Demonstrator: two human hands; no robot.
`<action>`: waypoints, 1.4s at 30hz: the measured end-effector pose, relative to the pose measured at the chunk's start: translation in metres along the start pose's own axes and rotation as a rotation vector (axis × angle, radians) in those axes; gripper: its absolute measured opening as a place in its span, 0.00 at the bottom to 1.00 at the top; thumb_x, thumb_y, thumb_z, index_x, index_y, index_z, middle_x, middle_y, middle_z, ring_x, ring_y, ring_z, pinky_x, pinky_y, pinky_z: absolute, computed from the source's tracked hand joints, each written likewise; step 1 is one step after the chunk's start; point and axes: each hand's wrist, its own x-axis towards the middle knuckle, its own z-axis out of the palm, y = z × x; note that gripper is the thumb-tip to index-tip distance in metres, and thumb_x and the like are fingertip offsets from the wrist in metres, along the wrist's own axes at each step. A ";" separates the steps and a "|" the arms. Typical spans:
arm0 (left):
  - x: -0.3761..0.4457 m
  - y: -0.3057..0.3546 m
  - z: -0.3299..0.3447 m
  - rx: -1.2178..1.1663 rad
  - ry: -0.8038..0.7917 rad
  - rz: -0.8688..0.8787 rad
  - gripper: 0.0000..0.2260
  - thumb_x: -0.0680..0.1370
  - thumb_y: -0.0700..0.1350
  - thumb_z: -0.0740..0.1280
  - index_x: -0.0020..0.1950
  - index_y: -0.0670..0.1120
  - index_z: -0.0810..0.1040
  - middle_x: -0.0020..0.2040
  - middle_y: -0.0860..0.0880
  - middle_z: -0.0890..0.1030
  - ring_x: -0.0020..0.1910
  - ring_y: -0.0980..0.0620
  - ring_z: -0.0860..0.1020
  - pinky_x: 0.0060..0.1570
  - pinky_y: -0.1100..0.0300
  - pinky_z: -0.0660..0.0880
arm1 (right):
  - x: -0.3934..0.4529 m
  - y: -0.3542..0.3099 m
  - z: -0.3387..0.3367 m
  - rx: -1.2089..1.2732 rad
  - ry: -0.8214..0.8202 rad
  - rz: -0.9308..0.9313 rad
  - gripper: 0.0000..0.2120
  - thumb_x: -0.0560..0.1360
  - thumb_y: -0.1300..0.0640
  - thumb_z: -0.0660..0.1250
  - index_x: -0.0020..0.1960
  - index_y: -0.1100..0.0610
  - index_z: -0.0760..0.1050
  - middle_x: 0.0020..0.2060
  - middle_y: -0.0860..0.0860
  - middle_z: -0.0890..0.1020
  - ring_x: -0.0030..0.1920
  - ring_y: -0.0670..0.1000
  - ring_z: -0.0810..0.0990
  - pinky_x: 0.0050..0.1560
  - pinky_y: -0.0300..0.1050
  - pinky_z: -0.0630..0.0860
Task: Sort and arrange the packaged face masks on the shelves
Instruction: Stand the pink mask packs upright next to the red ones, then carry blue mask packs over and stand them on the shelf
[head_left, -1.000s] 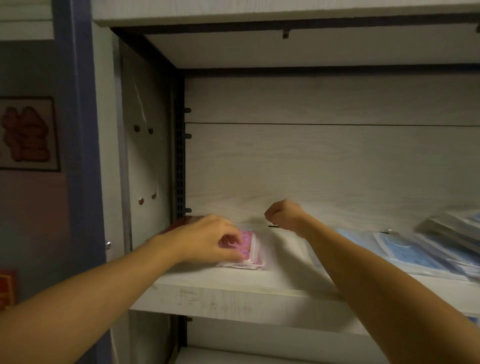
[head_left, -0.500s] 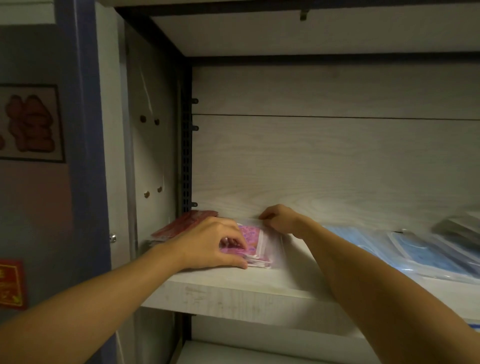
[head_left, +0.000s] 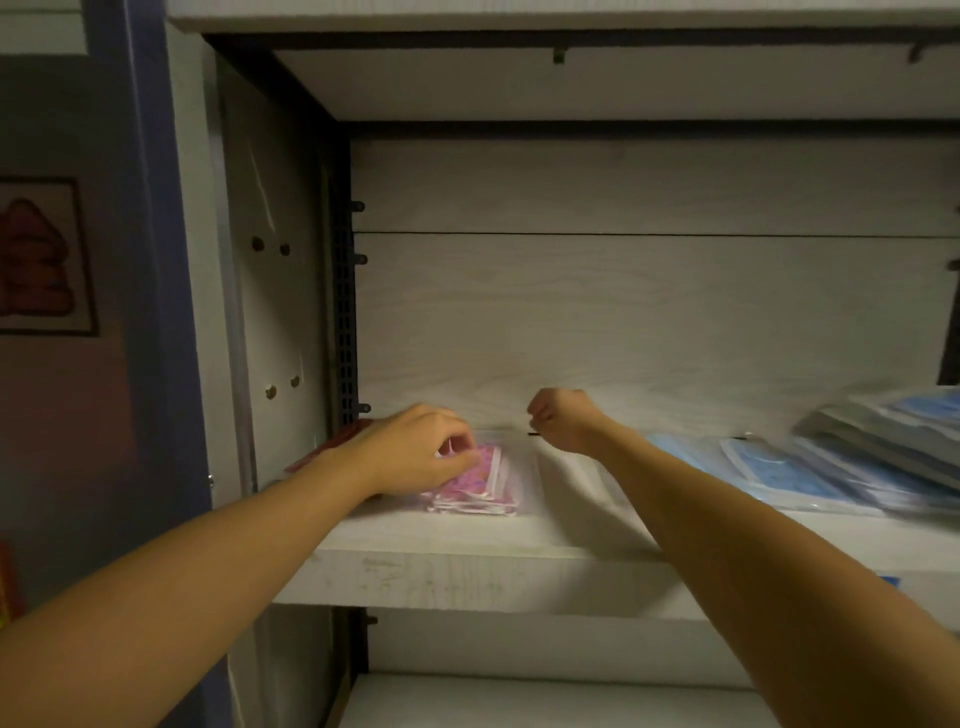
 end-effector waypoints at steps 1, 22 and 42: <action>0.005 0.001 0.000 0.044 -0.008 0.000 0.13 0.81 0.56 0.63 0.56 0.51 0.81 0.50 0.57 0.79 0.48 0.59 0.76 0.51 0.58 0.76 | -0.005 0.002 -0.002 -0.018 0.004 0.001 0.14 0.80 0.59 0.65 0.64 0.57 0.78 0.61 0.56 0.82 0.63 0.59 0.77 0.60 0.44 0.72; 0.041 0.119 0.017 0.188 0.031 -0.226 0.11 0.81 0.52 0.61 0.58 0.50 0.78 0.58 0.48 0.79 0.51 0.46 0.78 0.52 0.51 0.78 | -0.141 0.079 -0.097 -0.300 -0.022 -0.039 0.18 0.81 0.54 0.63 0.70 0.57 0.72 0.65 0.57 0.77 0.61 0.61 0.77 0.62 0.54 0.75; 0.078 0.202 0.046 0.073 -0.011 -0.438 0.13 0.81 0.47 0.60 0.60 0.45 0.79 0.59 0.43 0.78 0.50 0.44 0.78 0.46 0.55 0.75 | -0.164 0.155 -0.122 -0.310 -0.049 0.035 0.17 0.78 0.60 0.63 0.66 0.59 0.74 0.60 0.58 0.79 0.56 0.59 0.78 0.55 0.50 0.78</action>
